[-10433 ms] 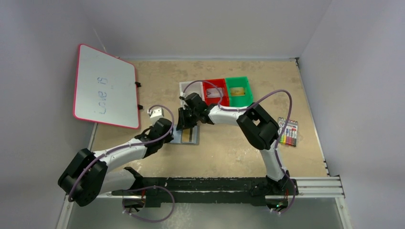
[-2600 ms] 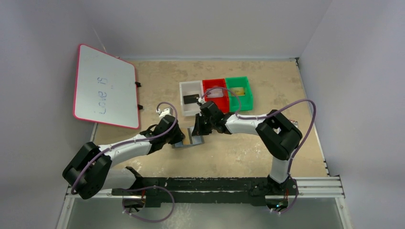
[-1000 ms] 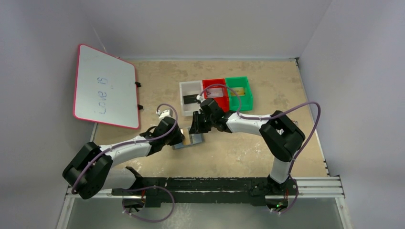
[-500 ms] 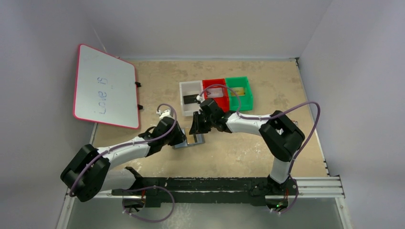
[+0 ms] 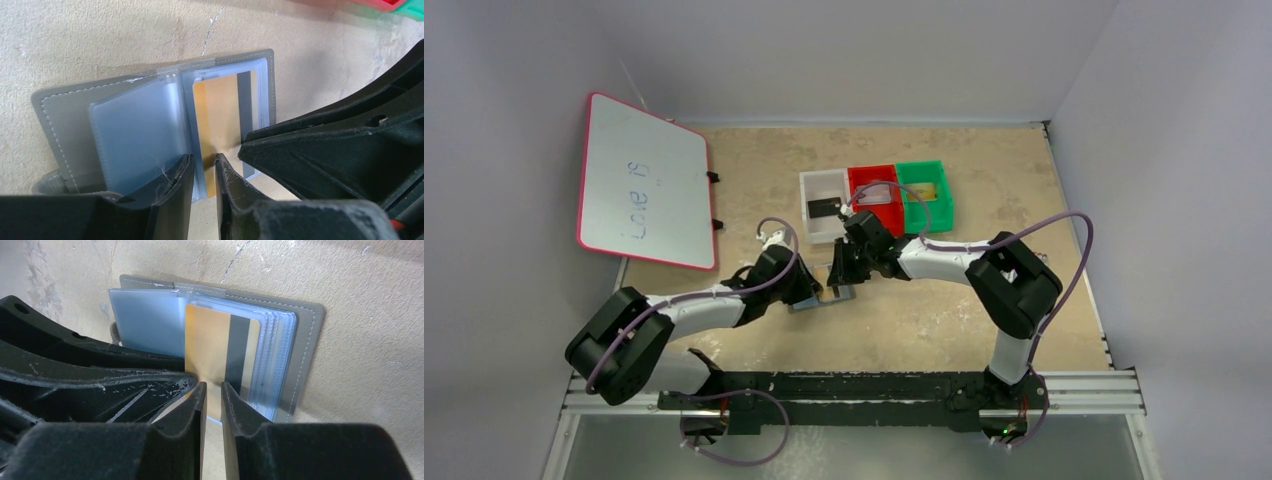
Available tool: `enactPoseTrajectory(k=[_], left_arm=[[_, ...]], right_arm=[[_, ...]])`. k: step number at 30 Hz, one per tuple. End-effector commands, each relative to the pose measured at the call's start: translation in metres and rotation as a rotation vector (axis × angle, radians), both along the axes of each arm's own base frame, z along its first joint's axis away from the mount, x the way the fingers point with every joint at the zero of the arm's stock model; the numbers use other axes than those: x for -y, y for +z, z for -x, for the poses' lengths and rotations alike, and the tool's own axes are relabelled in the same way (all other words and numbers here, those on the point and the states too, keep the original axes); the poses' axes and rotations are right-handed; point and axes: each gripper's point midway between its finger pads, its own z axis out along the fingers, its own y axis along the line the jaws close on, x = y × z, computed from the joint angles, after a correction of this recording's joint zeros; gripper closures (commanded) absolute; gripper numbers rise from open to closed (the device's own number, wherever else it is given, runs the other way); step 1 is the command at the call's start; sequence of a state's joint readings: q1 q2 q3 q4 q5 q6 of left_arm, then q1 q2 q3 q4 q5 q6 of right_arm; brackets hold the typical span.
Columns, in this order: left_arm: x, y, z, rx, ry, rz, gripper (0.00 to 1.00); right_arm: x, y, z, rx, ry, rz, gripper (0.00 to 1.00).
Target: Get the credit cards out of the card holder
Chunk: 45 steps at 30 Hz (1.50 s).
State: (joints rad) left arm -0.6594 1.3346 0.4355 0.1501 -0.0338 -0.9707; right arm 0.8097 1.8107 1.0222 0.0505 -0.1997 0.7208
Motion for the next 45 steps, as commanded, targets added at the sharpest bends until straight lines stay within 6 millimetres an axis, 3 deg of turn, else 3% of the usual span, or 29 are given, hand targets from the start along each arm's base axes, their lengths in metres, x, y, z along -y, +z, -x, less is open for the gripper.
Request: enactPoseTrajectory(k=[1, 10, 19, 29, 45], left_arm=[[0.008, 0.002, -0.004, 0.005, 0.014, 0.079, 0.81], [0.003, -0.002, 0.001, 0.006, 0.053, 0.125, 0.95], [0.012, 0.008, -0.002, 0.032, 0.04, 0.185, 1.0], [-0.007, -0.007, 0.005, 0.017, 0.055, 0.091, 1.0], [-0.028, -0.012, 0.013, 0.024, 0.061, 0.001, 1.0]], right_arm=[[0.004, -0.006, 0.0, -0.007, -0.024, 0.016, 0.81], [0.01, -0.012, 0.001, -0.022, -0.051, 0.039, 0.84], [0.012, -0.02, 0.003, -0.036, -0.056, 0.053, 0.84], [0.024, -0.021, -0.003, -0.017, -0.112, 0.108, 0.84], [0.027, -0.02, -0.006, -0.011, -0.131, 0.125, 0.83]])
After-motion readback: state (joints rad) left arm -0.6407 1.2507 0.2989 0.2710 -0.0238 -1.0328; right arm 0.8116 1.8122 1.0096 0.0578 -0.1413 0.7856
